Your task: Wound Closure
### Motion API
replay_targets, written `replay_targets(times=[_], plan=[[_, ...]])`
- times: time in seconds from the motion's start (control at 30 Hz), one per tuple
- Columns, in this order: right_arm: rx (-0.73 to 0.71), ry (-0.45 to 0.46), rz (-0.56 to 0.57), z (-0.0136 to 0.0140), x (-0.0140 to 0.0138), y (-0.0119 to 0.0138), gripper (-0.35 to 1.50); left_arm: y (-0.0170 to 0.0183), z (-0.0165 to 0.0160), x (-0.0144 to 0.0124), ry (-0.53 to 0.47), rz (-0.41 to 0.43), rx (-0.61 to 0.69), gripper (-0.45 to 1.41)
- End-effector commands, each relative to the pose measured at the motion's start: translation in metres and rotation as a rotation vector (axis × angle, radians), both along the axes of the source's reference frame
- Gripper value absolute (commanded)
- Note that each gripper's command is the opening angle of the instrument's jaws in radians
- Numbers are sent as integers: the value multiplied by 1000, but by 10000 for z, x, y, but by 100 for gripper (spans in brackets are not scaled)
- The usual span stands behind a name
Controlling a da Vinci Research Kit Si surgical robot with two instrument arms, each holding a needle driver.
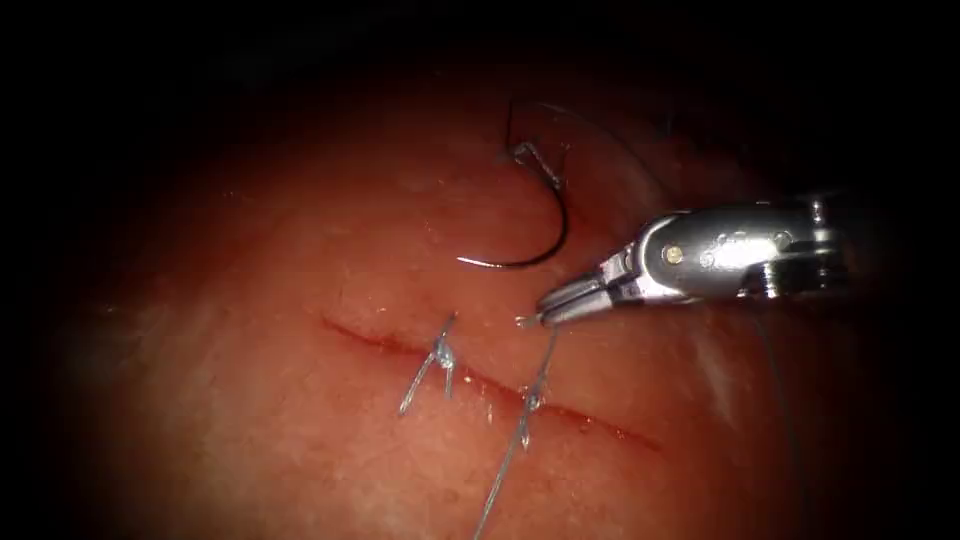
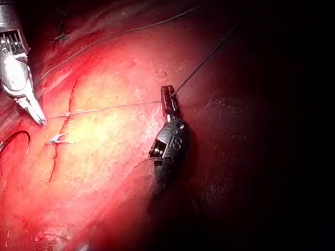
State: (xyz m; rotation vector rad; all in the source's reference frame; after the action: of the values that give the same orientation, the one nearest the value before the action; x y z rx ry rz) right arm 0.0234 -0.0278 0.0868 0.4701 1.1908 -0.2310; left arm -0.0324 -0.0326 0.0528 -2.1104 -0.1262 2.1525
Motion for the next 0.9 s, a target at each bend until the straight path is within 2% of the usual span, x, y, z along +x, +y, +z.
replay_targets(times=[0.03, 0.3, 0.57, 0.6, 0.63, 0.67, 0.73, 0.8, 0.87, 0.9], plan=[[-7, -2, 6, 3, 6, 2, -35, -5, 4, -1, -2, 2, -2, -45], [-19, -4, 12, 2, 8, 0, -35, -10, -4, -1, 3, -3, -1, -45], [-2, -51, 47, -14, 8, -20, -35, 49, -32, -18, -10, -21, 18, -45], [9, -52, 78, -18, 6, -22, -16, 60, -35, -19, -5, -28, 15, -45], [23, -58, 108, -20, 4, -21, 24, 65, -36, -20, -5, -30, 12, -45], [30, -59, 137, -22, 2, -21, 52, 73, -36, -21, -3, -36, 12, -45], [42, -64, 191, -27, -4, -18, 93, 84, -36, -22, 3, -43, 1, -45], [59, -96, 267, -33, -13, -13, 116, 97, -35, -22, 13, -49, -3, -45], [83, -132, 368, -45, -31, -3, 130, 115, -30, -19, 24, -61, -11, -45], [96, -137, 397, -49, -37, 0, 130, 121, -29, -18, 28, -67, -14, -45]])
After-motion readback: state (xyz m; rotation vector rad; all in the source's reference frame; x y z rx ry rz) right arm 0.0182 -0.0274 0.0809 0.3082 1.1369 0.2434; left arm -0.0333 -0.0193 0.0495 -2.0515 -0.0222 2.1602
